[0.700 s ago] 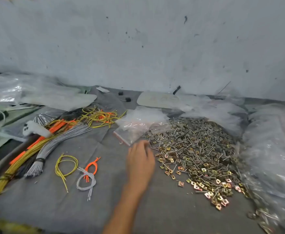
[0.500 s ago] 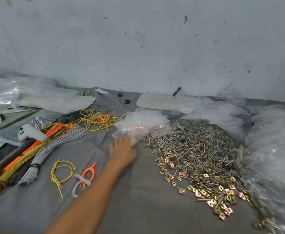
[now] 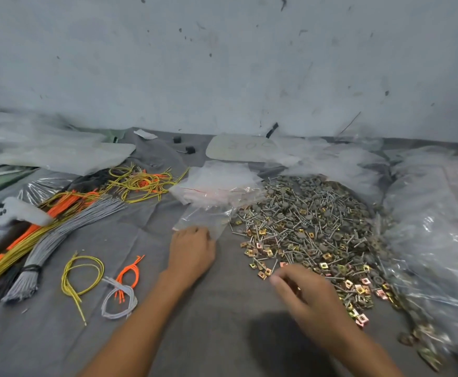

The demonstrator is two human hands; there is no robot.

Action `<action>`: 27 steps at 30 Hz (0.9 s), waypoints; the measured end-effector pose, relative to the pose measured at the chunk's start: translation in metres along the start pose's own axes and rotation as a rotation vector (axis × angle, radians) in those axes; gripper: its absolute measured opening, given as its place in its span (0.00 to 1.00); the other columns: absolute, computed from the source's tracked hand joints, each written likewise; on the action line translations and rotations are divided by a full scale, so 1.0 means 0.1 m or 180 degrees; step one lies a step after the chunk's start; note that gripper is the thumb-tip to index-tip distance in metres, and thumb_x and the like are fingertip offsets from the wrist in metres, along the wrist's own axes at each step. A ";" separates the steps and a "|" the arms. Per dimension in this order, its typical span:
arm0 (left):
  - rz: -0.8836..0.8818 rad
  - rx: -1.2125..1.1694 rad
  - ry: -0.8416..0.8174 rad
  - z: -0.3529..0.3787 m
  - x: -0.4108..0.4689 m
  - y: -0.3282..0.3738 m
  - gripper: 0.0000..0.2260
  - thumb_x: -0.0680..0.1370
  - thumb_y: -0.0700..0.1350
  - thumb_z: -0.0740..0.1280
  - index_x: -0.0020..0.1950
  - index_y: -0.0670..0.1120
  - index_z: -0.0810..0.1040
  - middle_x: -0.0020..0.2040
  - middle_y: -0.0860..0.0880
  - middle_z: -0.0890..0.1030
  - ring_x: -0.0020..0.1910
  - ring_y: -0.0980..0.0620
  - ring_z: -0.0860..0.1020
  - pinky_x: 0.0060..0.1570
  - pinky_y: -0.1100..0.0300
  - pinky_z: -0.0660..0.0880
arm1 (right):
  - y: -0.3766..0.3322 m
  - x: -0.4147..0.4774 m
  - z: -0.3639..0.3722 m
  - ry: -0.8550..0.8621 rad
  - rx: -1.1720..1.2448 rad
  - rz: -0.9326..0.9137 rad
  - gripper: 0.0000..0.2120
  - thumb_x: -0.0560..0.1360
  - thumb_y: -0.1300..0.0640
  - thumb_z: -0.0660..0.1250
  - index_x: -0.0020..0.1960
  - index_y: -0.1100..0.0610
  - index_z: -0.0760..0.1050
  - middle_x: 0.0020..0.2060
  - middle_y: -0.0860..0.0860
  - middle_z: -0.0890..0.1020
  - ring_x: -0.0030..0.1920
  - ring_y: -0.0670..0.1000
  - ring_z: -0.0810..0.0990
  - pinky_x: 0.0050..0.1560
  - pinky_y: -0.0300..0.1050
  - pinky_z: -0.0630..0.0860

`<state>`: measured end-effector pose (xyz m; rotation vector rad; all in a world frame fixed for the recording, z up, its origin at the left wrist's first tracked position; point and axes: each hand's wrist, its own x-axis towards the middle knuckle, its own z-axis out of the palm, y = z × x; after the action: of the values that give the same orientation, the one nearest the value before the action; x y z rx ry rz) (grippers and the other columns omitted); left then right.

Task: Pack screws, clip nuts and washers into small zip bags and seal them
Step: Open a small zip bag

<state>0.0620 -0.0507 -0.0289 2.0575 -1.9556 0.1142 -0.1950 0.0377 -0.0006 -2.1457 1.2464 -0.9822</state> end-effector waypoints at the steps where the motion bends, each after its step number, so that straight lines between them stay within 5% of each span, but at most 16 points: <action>1: 0.0012 0.0098 -0.0074 0.01 -0.06 0.01 0.14 0.79 0.49 0.60 0.62 0.50 0.79 0.62 0.48 0.79 0.62 0.44 0.76 0.63 0.54 0.64 | 0.03 0.14 0.00 0.0024 0.0026 0.0071 0.09 0.81 0.50 0.65 0.43 0.48 0.77 0.35 0.43 0.77 0.37 0.46 0.76 0.39 0.45 0.72; 5: 0.0382 -0.0111 -0.0104 0.00 -0.26 0.12 0.16 0.79 0.47 0.61 0.65 0.54 0.79 0.61 0.51 0.78 0.62 0.47 0.75 0.61 0.54 0.62 | 0.10 0.37 0.12 0.0207 0.0252 0.0252 0.08 0.81 0.55 0.66 0.42 0.47 0.76 0.33 0.43 0.78 0.33 0.45 0.75 0.35 0.39 0.70; 11: 0.0931 -0.1215 -0.0182 -0.09 -0.67 0.48 0.13 0.81 0.41 0.64 0.63 0.49 0.81 0.56 0.48 0.82 0.57 0.45 0.78 0.57 0.54 0.73 | 0.18 0.02 0.25 0.0408 0.0536 0.0652 0.07 0.80 0.58 0.67 0.47 0.46 0.78 0.37 0.42 0.80 0.36 0.44 0.77 0.37 0.34 0.69; 14: 0.0732 -0.1857 -0.0163 -0.12 -0.87 0.72 0.12 0.79 0.41 0.67 0.61 0.51 0.81 0.55 0.54 0.83 0.53 0.55 0.79 0.57 0.58 0.74 | 0.15 -0.11 0.27 0.0467 0.0475 0.0765 0.06 0.80 0.58 0.67 0.49 0.47 0.78 0.39 0.40 0.81 0.40 0.43 0.79 0.41 0.38 0.72; 17: 0.0293 -0.2539 -0.0169 -0.13 -1.01 0.89 0.11 0.77 0.40 0.69 0.57 0.54 0.82 0.46 0.59 0.83 0.44 0.62 0.79 0.46 0.67 0.74 | 0.09 -0.20 0.32 0.0453 0.0415 0.0856 0.05 0.80 0.56 0.67 0.53 0.47 0.78 0.44 0.40 0.84 0.47 0.42 0.82 0.50 0.46 0.78; 19: 0.0012 -0.2831 -0.0158 -0.11 -1.09 0.94 0.12 0.77 0.39 0.70 0.55 0.55 0.82 0.45 0.61 0.84 0.44 0.64 0.80 0.43 0.71 0.72 | 0.03 -0.26 0.36 0.0539 0.0419 0.0827 0.08 0.80 0.58 0.68 0.55 0.46 0.77 0.47 0.40 0.85 0.49 0.40 0.82 0.53 0.43 0.78; 22: -0.0112 -0.3063 -0.0103 -0.06 -1.20 0.95 0.13 0.77 0.38 0.69 0.56 0.55 0.81 0.47 0.62 0.84 0.47 0.63 0.81 0.46 0.67 0.76 | -0.02 -0.33 0.40 0.0631 0.0427 0.0696 0.14 0.80 0.60 0.68 0.55 0.40 0.74 0.49 0.39 0.84 0.51 0.38 0.82 0.54 0.37 0.77; 27: 0.0327 -0.2765 0.0138 -0.07 -1.30 0.90 0.10 0.77 0.46 0.67 0.57 0.57 0.80 0.50 0.63 0.82 0.49 0.59 0.80 0.50 0.62 0.76 | 0.06 -0.34 0.44 0.0653 0.0541 0.0754 0.08 0.80 0.60 0.67 0.55 0.48 0.78 0.48 0.41 0.84 0.51 0.43 0.83 0.55 0.51 0.79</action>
<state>-0.0350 0.0739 -0.0417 1.3624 -1.6464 -0.5635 -0.1753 0.0660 -0.0446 -1.7573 1.4192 -1.1794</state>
